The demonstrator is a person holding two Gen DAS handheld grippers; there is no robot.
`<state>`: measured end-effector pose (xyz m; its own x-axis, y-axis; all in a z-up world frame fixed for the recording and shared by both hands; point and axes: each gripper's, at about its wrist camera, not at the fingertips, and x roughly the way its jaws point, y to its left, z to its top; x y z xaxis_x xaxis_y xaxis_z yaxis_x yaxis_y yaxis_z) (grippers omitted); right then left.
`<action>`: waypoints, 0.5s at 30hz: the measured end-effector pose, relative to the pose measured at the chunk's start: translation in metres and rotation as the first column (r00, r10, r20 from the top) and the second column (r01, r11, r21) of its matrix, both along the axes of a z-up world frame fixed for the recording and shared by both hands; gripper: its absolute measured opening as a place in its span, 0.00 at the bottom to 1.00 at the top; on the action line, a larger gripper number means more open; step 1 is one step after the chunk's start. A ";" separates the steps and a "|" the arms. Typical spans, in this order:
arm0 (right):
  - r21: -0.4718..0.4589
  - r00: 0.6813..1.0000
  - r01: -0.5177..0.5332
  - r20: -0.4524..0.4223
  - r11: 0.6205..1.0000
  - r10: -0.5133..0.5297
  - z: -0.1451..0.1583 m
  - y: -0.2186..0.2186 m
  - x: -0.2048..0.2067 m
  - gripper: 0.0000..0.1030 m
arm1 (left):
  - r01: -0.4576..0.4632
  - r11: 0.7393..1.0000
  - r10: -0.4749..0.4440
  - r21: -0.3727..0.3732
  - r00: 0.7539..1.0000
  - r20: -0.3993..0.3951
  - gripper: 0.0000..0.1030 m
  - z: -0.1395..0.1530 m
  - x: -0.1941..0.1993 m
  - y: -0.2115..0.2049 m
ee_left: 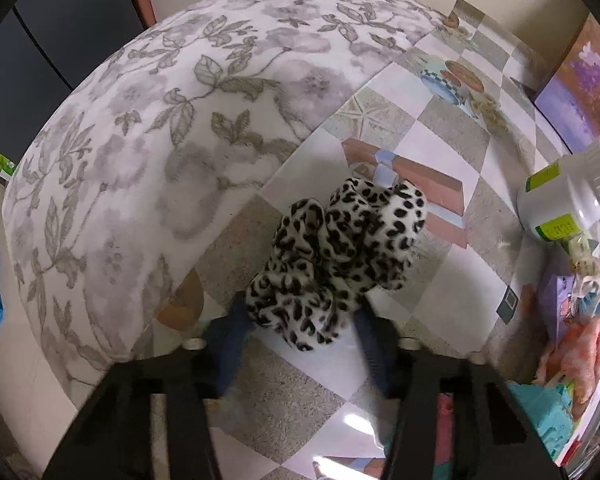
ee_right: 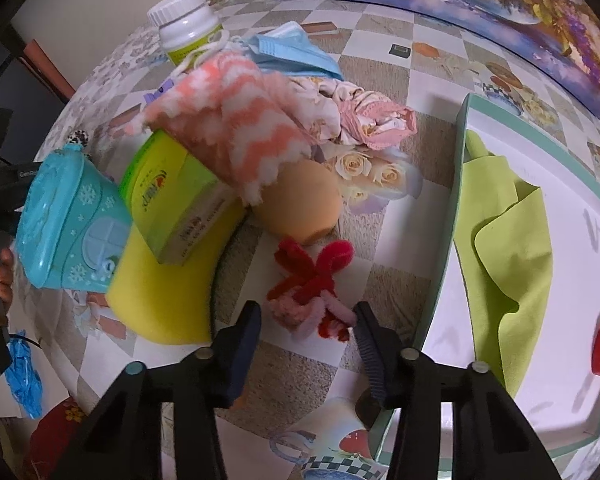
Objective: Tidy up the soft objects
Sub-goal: 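Grasp the leopard scrunchie with the left gripper while the right grasps the red pipe-cleaner toy, then lift the scrunchie and red toy and carry both over the white tray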
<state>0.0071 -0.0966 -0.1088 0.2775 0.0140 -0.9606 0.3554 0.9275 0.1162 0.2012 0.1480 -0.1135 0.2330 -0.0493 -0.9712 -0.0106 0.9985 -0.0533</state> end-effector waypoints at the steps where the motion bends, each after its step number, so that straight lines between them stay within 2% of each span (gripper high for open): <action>1: 0.002 1.000 0.002 0.000 1.000 -0.002 0.000 0.000 0.000 0.45 | -0.002 1.000 0.002 -0.010 1.000 0.000 0.41 0.000 0.000 0.001; 5: 0.009 1.000 0.008 0.001 1.000 -0.008 0.000 -0.003 -0.002 0.39 | -0.001 0.999 0.000 -0.041 1.000 -0.002 0.30 0.002 -0.002 0.003; 15: 0.025 0.999 0.020 0.044 0.999 -0.021 0.013 -0.010 -0.006 0.36 | -0.003 0.996 0.004 -0.087 1.000 0.014 0.23 0.021 -0.022 0.007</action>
